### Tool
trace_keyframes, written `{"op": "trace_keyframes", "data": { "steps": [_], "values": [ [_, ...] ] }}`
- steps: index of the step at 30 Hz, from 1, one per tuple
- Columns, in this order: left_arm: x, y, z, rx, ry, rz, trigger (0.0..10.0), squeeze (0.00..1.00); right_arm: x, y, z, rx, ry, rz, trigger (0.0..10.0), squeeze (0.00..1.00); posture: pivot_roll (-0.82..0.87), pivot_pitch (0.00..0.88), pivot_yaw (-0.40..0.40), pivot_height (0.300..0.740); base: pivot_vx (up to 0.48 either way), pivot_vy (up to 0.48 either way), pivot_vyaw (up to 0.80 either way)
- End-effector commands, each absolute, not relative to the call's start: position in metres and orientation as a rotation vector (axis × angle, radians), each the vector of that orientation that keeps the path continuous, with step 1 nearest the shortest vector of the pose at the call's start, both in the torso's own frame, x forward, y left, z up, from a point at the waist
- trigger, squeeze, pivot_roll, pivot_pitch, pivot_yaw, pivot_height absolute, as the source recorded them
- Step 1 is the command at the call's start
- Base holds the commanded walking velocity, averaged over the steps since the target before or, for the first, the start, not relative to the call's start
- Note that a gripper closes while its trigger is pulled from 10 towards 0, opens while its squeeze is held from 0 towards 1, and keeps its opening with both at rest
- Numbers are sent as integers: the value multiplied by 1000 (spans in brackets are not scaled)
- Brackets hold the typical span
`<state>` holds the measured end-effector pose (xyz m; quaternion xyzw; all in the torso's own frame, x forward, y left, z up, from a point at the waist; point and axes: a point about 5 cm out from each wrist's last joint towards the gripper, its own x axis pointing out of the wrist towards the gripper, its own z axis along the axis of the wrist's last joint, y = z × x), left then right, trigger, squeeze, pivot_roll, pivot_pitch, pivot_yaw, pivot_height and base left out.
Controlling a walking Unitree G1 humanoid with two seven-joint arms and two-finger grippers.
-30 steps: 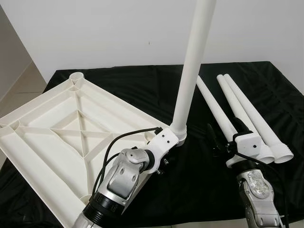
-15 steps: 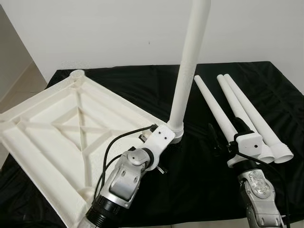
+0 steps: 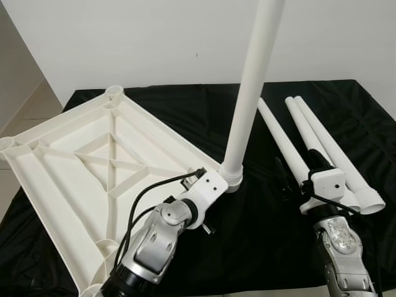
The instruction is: Building children table
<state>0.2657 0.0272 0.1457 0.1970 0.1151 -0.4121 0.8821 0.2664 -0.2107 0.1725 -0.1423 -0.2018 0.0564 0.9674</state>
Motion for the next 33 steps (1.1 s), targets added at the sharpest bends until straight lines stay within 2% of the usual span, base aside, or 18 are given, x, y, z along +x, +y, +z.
{"op": "trace_keyframes", "data": {
  "steps": [1, 4, 5, 7, 8, 14, 20, 27, 33],
  "values": [
    [254, 20, 148, 399, 209, -1006, 0, 0, 268, -214, 174, -289, -416, 120, 10000, 0, -158, 90, 63, 740, 0, 0, 0],
    [250, 19, 150, 384, 199, -1039, 0, 0, 270, -214, 176, -287, -415, 135, 10000, 0, -156, 91, 62, 740, 0, 0, 0],
    [248, 18, 150, 374, 197, -1049, 1529, 0, 271, -214, 177, -287, -415, 141, 10000, 0, -156, 91, 62, 740, 0, 0, 0],
    [247, 18, 150, 374, 198, -1057, 1529, 0, 272, -214, 177, -286, -412, 149, 10000, 0, -155, 95, 61, 740, 0, 0, 0],
    [247, 15, 148, 388, 201, -1070, 10000, 0, 275, -216, 179, -281, -410, 163, 10000, 0, -155, 98, 58, 740, 0, 0, 0],
    [248, 13, 144, 392, 217, -1077, 10000, 0, 277, -218, 183, -259, -410, 167, 10000, 0, -159, 101, 59, 740, 0, 0, 0],
    [255, 1, 140, 367, 238, -1069, 10000, 0, 274, -232, 187, -103, -331, 264, 10000, 0, -176, 105, 67, 740, 0, 0, 0],
    [260, -1, 138, 383, 241, -1063, 10000, 0, 264, -241, 187, -88, -282, 339, 10000, 0, -186, 108, 73, 740, 0, 0, 0],
    [264, 3, 138, 395, 242, -1066, 10000, 0, 248, -232, 183, -102, -188, 553, 10000, 0, -189, 110, 80, 740, 0, 0, 0]
  ]
}}
